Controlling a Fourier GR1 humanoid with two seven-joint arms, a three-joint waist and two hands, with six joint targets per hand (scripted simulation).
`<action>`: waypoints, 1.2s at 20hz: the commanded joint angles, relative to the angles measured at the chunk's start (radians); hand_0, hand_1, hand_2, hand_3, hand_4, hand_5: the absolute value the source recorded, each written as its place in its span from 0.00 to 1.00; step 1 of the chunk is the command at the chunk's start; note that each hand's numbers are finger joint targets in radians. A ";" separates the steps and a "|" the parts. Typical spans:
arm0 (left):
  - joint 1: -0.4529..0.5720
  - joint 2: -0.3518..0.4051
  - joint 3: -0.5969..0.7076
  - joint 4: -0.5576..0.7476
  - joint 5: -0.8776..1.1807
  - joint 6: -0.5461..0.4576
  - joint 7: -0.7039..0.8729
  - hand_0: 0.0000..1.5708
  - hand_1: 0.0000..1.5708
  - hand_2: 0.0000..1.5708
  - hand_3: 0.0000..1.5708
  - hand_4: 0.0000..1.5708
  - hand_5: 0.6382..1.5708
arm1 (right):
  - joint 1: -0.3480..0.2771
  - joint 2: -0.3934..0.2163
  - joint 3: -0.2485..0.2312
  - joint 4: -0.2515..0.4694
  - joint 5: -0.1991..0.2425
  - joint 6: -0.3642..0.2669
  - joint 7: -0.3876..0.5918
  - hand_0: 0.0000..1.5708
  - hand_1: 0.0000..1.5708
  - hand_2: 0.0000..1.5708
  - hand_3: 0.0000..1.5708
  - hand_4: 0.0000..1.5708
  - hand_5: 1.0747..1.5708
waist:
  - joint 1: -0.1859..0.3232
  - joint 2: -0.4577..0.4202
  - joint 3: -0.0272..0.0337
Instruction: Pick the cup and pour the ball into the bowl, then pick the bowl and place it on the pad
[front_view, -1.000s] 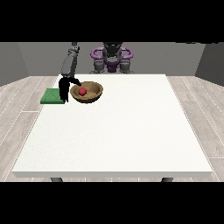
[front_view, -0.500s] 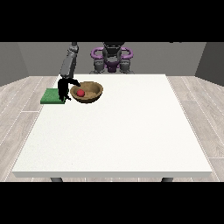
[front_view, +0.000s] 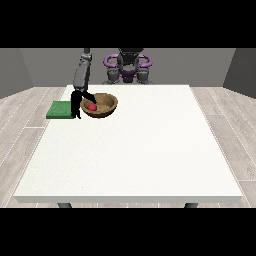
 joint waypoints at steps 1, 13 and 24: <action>-0.021 -0.005 -0.009 -0.005 0.001 0.014 0.017 0.00 0.00 0.00 0.00 0.00 0.97 | -0.075 0.065 0.027 0.068 0.006 -0.050 0.053 0.00 0.00 0.00 0.00 0.27 1.00 | 0.044 0.033 0.0383; 0.010 0.017 0.012 0.077 0.013 -0.034 -0.004 0.00 0.00 0.00 0.00 0.00 0.98 | 0.030 -0.055 0.094 -0.023 0.220 -0.258 0.247 1.00 1.00 1.00 1.00 0.75 0.78 | 0.048 -0.021 0.0344; 0.178 0.128 0.105 0.298 -0.012 -0.140 -0.197 0.00 0.00 0.00 0.00 0.00 0.97 | -0.101 -0.154 0.163 -0.203 0.239 -0.183 0.643 1.00 1.00 1.00 1.00 0.80 0.83 | -0.093 -0.095 0.0364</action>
